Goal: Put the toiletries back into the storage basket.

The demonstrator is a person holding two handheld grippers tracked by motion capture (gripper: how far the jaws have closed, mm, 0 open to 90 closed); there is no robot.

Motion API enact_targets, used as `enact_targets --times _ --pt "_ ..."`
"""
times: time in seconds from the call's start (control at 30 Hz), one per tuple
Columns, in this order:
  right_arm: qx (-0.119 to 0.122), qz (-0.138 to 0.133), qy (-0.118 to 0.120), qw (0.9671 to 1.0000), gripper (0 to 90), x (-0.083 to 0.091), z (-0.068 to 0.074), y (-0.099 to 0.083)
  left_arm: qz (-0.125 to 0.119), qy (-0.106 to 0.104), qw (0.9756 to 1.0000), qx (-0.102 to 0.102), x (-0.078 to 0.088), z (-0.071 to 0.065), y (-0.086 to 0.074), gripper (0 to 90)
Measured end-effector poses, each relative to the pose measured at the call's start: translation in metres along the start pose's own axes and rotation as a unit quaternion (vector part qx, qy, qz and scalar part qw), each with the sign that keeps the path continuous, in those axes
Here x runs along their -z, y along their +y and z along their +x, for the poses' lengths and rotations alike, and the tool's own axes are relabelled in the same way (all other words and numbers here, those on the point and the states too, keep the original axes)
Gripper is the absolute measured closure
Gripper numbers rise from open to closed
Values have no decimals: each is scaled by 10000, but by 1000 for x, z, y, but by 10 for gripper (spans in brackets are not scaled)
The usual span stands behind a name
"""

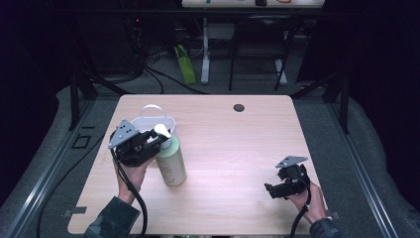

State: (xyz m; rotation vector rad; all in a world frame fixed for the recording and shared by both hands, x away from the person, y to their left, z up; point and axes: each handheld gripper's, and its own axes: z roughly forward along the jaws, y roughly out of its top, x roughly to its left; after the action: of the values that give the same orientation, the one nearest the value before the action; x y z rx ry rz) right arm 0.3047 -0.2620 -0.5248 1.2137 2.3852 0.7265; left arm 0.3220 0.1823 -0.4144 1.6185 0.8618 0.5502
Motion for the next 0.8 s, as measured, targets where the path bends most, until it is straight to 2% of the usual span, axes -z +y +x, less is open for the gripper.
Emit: enact_targets --times 0.8 --pt "63 57 -7 10000 71 -2 1 -1 -9 56 10000 -74 8 4 15 676"
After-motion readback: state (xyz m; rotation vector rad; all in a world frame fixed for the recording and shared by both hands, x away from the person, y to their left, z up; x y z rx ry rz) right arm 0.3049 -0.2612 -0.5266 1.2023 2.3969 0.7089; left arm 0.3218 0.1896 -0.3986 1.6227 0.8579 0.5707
